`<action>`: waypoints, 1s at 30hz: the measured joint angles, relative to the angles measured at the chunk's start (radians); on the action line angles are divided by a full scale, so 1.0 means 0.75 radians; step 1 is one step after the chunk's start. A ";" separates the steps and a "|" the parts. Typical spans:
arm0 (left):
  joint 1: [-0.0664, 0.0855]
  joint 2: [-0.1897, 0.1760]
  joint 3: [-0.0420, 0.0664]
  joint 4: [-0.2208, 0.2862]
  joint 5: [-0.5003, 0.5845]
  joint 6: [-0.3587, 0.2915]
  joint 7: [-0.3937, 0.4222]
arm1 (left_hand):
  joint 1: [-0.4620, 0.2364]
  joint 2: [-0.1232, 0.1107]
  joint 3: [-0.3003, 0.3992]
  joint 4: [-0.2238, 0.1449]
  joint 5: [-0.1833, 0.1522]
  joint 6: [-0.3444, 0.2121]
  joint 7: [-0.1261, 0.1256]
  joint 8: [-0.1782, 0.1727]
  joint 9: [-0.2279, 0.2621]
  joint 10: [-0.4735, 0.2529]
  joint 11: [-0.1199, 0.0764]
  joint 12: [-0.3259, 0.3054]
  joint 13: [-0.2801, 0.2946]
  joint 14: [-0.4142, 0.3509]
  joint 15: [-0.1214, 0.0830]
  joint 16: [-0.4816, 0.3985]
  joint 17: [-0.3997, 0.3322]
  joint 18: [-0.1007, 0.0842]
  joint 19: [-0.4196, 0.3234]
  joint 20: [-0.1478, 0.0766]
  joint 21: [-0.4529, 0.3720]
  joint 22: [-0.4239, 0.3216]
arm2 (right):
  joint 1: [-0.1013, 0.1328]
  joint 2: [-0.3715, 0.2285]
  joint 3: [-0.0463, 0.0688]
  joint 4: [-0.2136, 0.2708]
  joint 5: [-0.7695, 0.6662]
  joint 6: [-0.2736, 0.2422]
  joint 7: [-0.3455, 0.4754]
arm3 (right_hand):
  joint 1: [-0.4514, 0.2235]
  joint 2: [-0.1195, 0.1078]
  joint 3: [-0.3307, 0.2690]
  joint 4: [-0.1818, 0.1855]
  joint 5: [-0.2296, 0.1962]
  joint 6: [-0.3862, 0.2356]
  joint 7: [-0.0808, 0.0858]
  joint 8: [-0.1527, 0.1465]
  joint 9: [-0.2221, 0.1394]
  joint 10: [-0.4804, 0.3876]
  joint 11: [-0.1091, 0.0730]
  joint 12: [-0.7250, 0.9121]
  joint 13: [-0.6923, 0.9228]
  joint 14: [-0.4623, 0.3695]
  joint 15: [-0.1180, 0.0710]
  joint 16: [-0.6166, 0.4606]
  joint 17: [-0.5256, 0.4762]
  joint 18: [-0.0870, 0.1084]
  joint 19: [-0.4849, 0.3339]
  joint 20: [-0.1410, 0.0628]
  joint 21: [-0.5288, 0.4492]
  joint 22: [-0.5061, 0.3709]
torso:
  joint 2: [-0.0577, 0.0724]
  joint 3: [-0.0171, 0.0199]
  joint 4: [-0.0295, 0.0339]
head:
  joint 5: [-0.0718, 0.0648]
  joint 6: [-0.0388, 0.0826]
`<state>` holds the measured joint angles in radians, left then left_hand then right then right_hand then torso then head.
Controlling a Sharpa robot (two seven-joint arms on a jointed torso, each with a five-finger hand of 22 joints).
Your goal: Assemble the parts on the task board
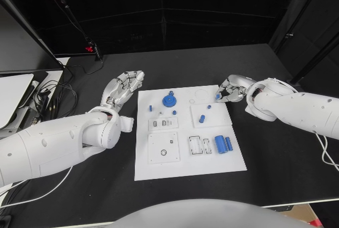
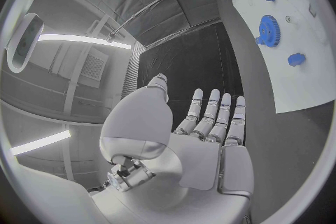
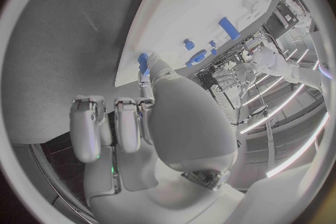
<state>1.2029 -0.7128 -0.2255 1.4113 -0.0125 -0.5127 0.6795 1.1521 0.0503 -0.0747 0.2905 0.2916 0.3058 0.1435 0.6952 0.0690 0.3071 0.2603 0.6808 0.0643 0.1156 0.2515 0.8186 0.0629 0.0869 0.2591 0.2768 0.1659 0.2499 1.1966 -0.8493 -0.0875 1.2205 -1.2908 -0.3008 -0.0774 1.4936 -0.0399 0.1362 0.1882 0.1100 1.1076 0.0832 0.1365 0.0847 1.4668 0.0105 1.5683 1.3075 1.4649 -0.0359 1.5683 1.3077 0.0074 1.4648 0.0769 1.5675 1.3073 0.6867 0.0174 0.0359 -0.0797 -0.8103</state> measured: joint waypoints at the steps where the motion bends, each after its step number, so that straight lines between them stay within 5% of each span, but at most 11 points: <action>1: 0.000 0.000 0.000 0.000 0.000 0.000 0.000 | 0.000 0.000 0.000 0.000 0.000 0.000 0.000 0.000 0.000 0.000 0.000 0.000 0.000 0.000 0.000 0.000 0.000 0.000 0.000 0.000 0.000 0.000 | -0.001 -0.001 0.000 0.003 0.000 -0.012 0.003 | 0.000 0.000 0.000 0.000 0.000 0.002 0.001 0.000 0.000 0.000 0.000 0.000 0.000 0.000 0.000 0.000 0.000 0.000 0.000 0.000 0.000 0.000 | 0.000 0.0001 0.0000 | 0.002 -0.001; 8: 0.000 -0.001 0.000 -0.004 0.000 0.000 0.000 | 0.000 0.000 0.000 0.000 0.000 0.000 0.000 0.000 0.000 0.000 0.000 0.000 0.000 0.000 0.000 0.000 0.000 0.000 0.000 0.000 0.000 0.000 | -0.001 -0.028 0.000 0.063 0.028 -0.137 0.046 | 0.012 0.012 0.006 -0.014 0.011 0.002 0.002 0.000 -0.001 -0.004 0.014 0.000 0.000 0.005 0.006 0.000 0.000 0.000 0.000 0.000 0.000 0.000 | -0.001 -0.0003 -0.0004 | 0.020 -0.002; 14: 0.000 0.001 0.000 -0.008 0.000 0.000 0.000 | 0.000 0.000 0.000 0.000 0.000 0.000 0.000 0.000 0.000 0.000 0.000 0.000 0.000 0.000 0.000 0.000 0.000 0.000 0.000 0.000 0.000 0.000 | 0.003 -0.065 0.002 0.181 0.080 -0.204 0.074 | 0.016 0.016 0.007 -0.022 0.016 0.002 0.002 -0.001 -0.001 0.000 0.020 0.000 0.000 0.003 0.013 0.000 0.000 0.000 0.005 0.005 0.000 0.000 | -0.002 -0.0008 -0.0003 | 0.041 -0.004; 21: 0.000 0.003 0.000 -0.008 0.000 0.000 0.000 | 0.000 0.000 -0.002 0.002 0.000 0.000 0.000 0.000 0.000 0.000 0.000 0.000 0.000 0.000 0.000 0.000 0.000 0.000 0.000 0.000 0.000 0.000 | 0.011 -0.054 0.003 0.294 0.115 -0.222 0.084 | 0.018 0.018 0.007 -0.022 0.016 0.002 0.002 -0.004 -0.001 -0.005 0.025 0.000 0.000 0.005 0.015 0.000 0.000 0.000 0.005 0.005 0.000 0.000 | 0.001 -0.0010 0.0006 | 0.052 -0.010; 30: 0.000 0.001 0.000 -0.002 0.000 -0.001 0.000 | 0.000 0.000 -0.003 0.003 0.000 0.000 0.000 0.000 0.000 0.000 0.000 0.000 0.000 0.000 0.000 0.000 0.000 0.000 0.000 0.000 0.000 0.000 | 0.012 0.014 0.003 0.385 0.132 -0.215 0.054 | 0.018 0.017 0.006 -0.028 0.023 0.002 0.002 -0.012 -0.001 -0.002 0.027 0.000 0.000 0.000 0.019 0.000 0.000 0.000 0.000 0.010 0.000 0.000 | 0.001 -0.0015 0.0008 | 0.097 -0.037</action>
<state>1.2029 -0.7122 -0.2256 1.4101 -0.0125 -0.5138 0.6795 1.1521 0.0503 -0.0772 0.2930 0.2916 0.3058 0.1435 0.6952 0.0691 0.3071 0.2603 0.6807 0.0643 0.1156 0.2515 0.8186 0.0629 0.0868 0.2591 0.2768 0.1659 0.2497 1.2060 -0.8386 -0.0850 1.5090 -1.1915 -0.4622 -0.0369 1.5068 -0.0270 0.1403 0.1673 0.1270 1.1092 0.0845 0.1276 0.0843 1.4651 0.0309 1.5682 1.3076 1.4650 -0.0213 1.5683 1.3074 0.0073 1.4649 0.0845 1.5675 1.3073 0.6873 0.0162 0.0364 -0.0068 -0.8378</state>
